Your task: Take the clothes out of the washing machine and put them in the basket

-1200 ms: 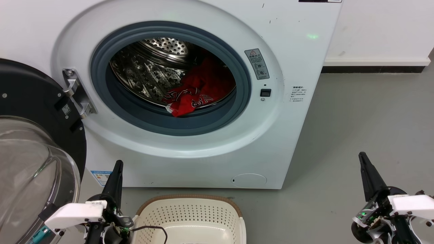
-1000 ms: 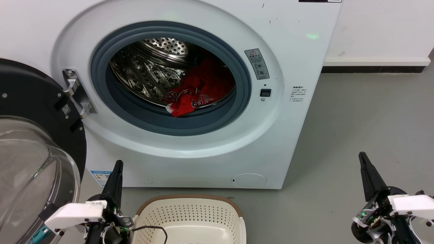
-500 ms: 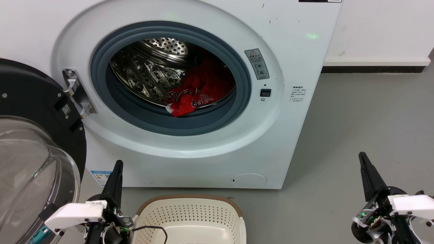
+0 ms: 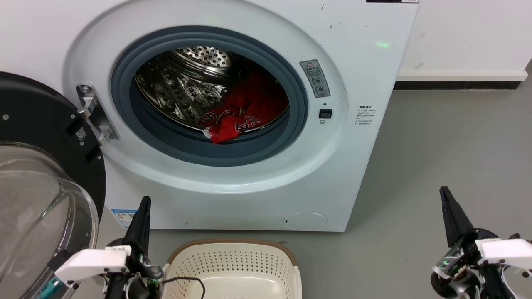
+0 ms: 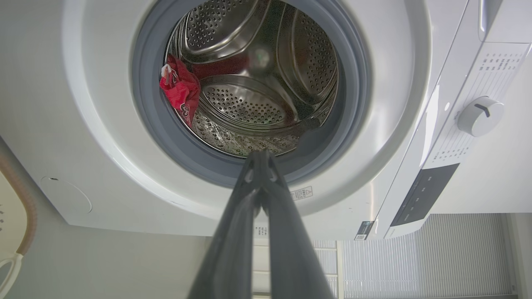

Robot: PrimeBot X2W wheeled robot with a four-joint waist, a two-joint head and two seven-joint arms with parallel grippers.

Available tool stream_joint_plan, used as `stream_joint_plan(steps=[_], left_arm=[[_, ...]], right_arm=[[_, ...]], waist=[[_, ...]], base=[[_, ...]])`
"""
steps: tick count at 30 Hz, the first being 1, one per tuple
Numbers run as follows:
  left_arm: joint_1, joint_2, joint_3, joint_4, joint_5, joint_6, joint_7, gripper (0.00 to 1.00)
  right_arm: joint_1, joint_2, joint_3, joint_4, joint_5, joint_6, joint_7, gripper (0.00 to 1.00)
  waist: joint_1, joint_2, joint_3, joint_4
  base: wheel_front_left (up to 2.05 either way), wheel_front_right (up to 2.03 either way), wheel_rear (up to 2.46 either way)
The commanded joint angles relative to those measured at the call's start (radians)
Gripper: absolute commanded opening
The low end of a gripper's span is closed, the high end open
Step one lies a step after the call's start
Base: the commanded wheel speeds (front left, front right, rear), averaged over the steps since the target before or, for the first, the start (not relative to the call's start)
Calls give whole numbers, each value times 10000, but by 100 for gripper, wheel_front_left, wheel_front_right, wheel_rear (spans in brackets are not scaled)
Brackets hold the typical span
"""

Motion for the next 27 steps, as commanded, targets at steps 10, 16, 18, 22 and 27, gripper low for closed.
stream_joint_plan(steps=[10, 16, 18, 22, 27], left_arm=[[-111, -4, -450, -7, 232, 0, -428, 100], [-225, 32, -717, -96, 759, 0, -725, 100], [-252, 39, -768, -142, 1104, 0, -816, 100], [-279, 33, -823, -263, 1964, 0, -991, 100], [-297, 13, -835, -381, 2844, 0, -1159, 100]], right_arm=[[132, 2, 184, -219, -339, 2, -439, 100], [217, 3, 215, -400, -891, 2, -723, 100], [247, 3, 219, -448, -1179, 2, -814, 100], [290, 4, 223, -567, -1918, 2, -989, 100], [323, 4, 182, -700, -2748, 2, -1156, 100]], waist=[[0, 0, 8, 2], [0, 0, 11, 16], [0, 0, 10, 21], [0, 0, 9, 31], [0, 0, 4, 46]], base=[[0, 0, 0], [0, 0, 0], [0, 0, 0], [0, 0, 0], [0, 0, 0]])
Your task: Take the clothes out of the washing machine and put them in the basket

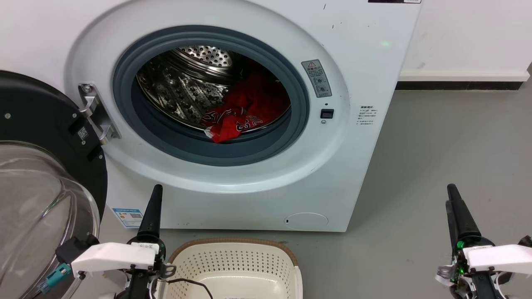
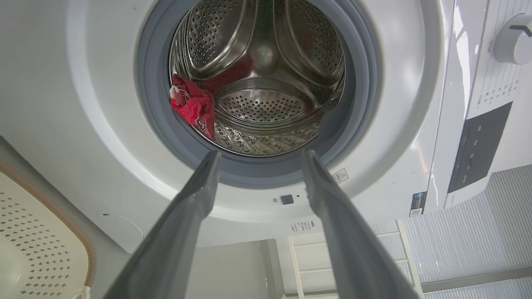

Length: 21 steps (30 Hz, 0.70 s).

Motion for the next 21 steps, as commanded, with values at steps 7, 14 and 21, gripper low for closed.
stream_joint_plan(steps=[7, 14, 21], left_arm=[[-320, 21, -140, -367, 1591, -2, -341, 100], [-404, 21, -286, -418, 2769, -3, -597, 100], [-464, 21, -527, -367, 3947, -3, -837, 100]], right_arm=[[-58, -8, -70, -501, -1938, 4, -342, 100], [14, -7, 17, -718, -3553, 4, -602, 100], [76, -6, 117, -865, -5139, 4, -836, 100]], waist=[[0, 0, -8, 28], [0, 0, -15, 46], [0, 0, -18, 68]], base=[[0, 0, 0], [0, 0, 0], [0, 0, 0]])
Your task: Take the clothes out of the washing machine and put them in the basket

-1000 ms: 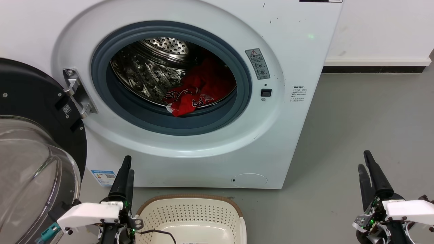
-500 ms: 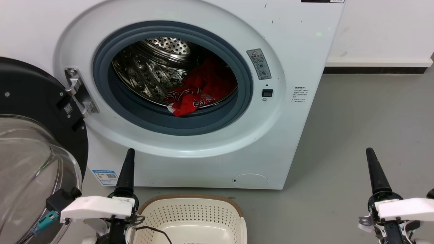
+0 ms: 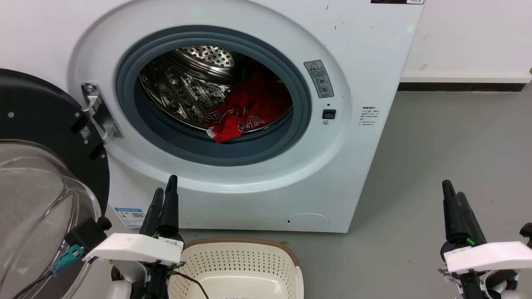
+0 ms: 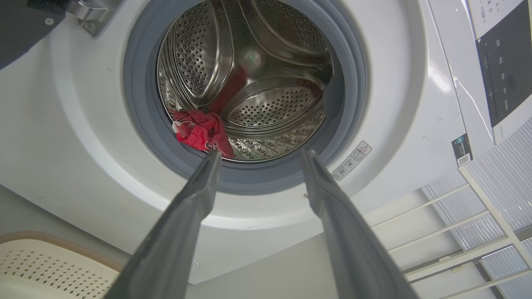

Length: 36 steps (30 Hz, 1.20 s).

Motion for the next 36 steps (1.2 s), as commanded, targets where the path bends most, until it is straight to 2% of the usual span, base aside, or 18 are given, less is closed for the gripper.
stream_joint_plan(steps=[1, 17, 36], left_arm=[[-273, 22, -83, -102, 417, -3, -108, 100], [-503, 23, -327, -103, 2995, 124, -592, 100], [-657, 24, -626, 177, 5347, 185, -1088, 100]], right_arm=[[-55, -8, 24, -203, -523, 4, -106, 100], [45, -5, 39, -302, -3351, 3, -590, 100], [207, -2, -19, -260, -5759, 3, -1078, 100]], waist=[[0, 0, 2, 9], [0, 0, -1, 70], [0, 0, -16, 131]], base=[[0, 0, 0], [0, 0, 0], [0, 0, 0]])
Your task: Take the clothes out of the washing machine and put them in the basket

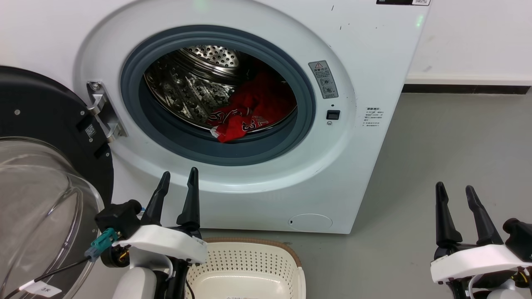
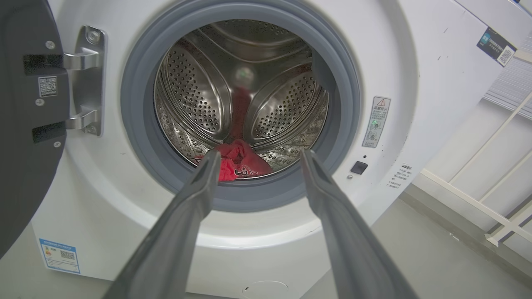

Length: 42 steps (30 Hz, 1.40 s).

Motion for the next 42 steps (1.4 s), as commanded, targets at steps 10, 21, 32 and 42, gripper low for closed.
stream_joint_plan(steps=[10, 21, 32, 42], left_arm=[[-290, 22, -165, 134, 1197, 53, -302, 100], [-344, 23, -312, 307, 2072, 148, -521, 100], [-433, 23, -326, 583, 2894, 177, -730, 100], [-548, 22, -368, 775, 3576, 234, -909, 100]], right_arm=[[84, 0, -54, -7, -1219, 1, -236, 100], [143, 2, -64, -23, -2092, -1, -359, 100], [220, 3, -111, -63, -2942, -1, -422, 100], [275, 7, -193, -34, -3539, -1, -525, 100]], waist=[[0, 0, 18, 30], [0, 0, 27, 81], [0, 0, 43, 100], [0, 0, 70, 125]], base=[[0, 0, 0], [0, 0, 0], [0, 0, 0], [0, 0, 0]])
